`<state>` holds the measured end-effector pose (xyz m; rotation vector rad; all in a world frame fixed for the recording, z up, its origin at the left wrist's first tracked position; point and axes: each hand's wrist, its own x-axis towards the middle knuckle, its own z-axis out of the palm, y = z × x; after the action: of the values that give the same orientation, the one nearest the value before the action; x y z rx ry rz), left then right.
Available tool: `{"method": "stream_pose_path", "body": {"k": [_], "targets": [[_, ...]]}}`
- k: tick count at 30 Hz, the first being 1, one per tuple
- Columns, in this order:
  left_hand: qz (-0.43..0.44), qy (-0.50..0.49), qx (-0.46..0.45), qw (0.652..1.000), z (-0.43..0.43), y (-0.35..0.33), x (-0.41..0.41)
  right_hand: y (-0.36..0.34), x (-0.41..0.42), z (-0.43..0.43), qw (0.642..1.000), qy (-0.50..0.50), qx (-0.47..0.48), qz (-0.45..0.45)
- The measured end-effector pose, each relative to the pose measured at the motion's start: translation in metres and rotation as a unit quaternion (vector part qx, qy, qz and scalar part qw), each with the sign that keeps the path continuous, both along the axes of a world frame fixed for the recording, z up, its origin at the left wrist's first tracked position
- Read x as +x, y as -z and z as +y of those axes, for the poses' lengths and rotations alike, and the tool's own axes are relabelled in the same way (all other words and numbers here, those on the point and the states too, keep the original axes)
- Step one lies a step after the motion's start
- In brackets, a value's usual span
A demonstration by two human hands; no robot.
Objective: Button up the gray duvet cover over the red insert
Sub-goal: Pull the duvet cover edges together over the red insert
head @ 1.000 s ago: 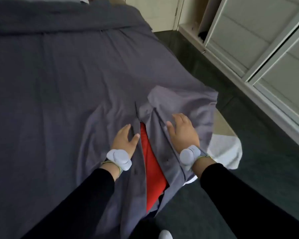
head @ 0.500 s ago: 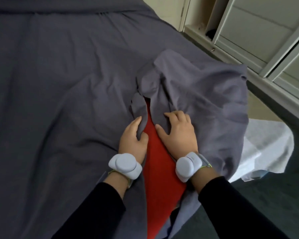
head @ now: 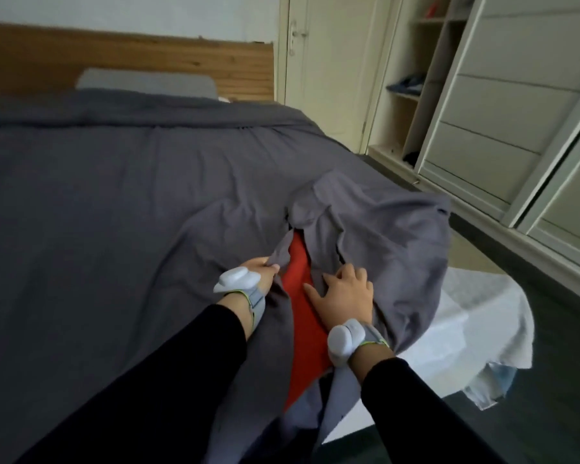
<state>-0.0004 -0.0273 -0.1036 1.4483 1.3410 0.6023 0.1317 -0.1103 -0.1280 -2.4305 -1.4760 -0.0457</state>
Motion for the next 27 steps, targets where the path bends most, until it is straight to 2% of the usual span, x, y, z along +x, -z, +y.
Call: {"method": "stream_pose_path", "body": {"k": [2, 4, 6, 7, 10, 17, 20, 24, 27], "targets": [[0.014, -0.01, -0.012, 1.0, -0.007, -0.012, -0.003, -0.003, -0.003, -0.01, 0.999, 0.01, -0.021, 0.04], [0.003, -0.033, -0.019, 0.999, -0.019, -0.018, -0.007, -0.006, -0.006, -0.019, 0.992, 0.03, -0.006, 0.122], [-0.108, -0.065, -0.073, 0.989, -0.031, -0.016, -0.011, -0.005, -0.012, -0.026, 0.983, 0.047, 0.016, 0.176], [-0.172, -0.089, -0.104, 0.976, -0.036, -0.014, -0.01, -0.004, -0.014, -0.028, 0.981, 0.052, 0.024, 0.187], [-0.284, -0.15, -0.151, 0.935, -0.043, -0.005, -0.006, 0.003, -0.009, -0.025, 0.974, 0.062, 0.051, 0.213], [-0.338, -0.203, -0.184, 0.9, -0.057, 0.035, -0.011, 0.013, 0.008, -0.017, 0.947, 0.096, 0.15, 0.268], [-0.383, -0.191, -0.217, 0.877, -0.052, 0.032, -0.014, 0.013, 0.015, -0.015, 0.949, 0.101, 0.153, 0.258], [-0.322, -0.104, -0.137, 0.931, -0.039, 0.029, -0.018, 0.005, 0.013, -0.012, 0.96, 0.113, 0.122, 0.227], [-0.315, -0.086, -0.141, 0.935, -0.038, 0.027, -0.024, -0.004, 0.016, -0.016, 0.956, 0.096, 0.119, 0.25]]}}
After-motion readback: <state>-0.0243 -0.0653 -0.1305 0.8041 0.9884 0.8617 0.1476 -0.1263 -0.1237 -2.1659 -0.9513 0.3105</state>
